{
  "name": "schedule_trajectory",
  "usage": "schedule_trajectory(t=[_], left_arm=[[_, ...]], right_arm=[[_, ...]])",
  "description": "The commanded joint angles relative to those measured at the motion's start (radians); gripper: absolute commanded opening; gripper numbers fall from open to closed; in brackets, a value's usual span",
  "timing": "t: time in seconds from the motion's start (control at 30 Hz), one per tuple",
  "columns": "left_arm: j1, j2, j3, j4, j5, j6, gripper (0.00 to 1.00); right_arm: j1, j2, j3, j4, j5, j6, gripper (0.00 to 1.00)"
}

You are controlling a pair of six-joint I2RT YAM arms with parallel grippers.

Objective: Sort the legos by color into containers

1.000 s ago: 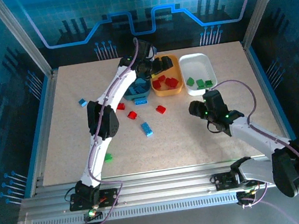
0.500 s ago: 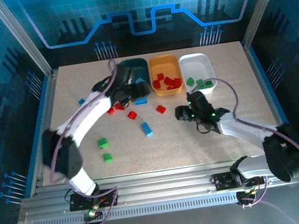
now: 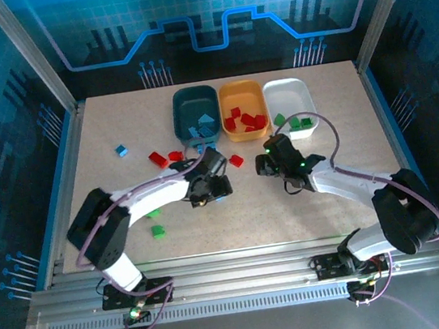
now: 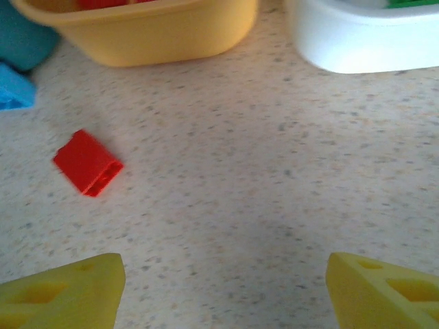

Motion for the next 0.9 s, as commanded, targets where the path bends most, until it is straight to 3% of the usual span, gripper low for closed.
schedule_trajectory(t=[0.0, 0.17, 0.4, 0.57, 0.7, 0.87], left_arm=[[-0.014, 0.111, 0.115, -0.069, -0.098, -0.077, 0.77], [-0.030, 0.215, 0.170, -0.128, -0.204, -0.113, 0.69], [-0.033, 0.237, 0.203, -0.147, -0.251, -0.098, 0.25], [-0.033, 0.145, 0.259, -0.202, -0.324, -0.005, 0.23], [-0.007, 0.128, 0.429, -0.280, -0.409, 0.153, 0.24], [0.118, 0.196, 0.590, -0.153, -0.292, 0.372, 0.24]], right_arm=[[-0.032, -0.039, -0.030, -0.001, -0.021, 0.045, 0.78], [-0.035, -0.046, -0.038, 0.015, -0.054, 0.050, 0.78], [-0.035, -0.085, -0.056, 0.028, -0.066, 0.057, 0.77], [-0.038, -0.096, -0.065, 0.038, -0.078, 0.061, 0.76], [-0.038, -0.090, -0.064, 0.042, -0.086, 0.064, 0.76], [-0.039, -0.096, -0.064, 0.039, -0.087, 0.062, 0.76]])
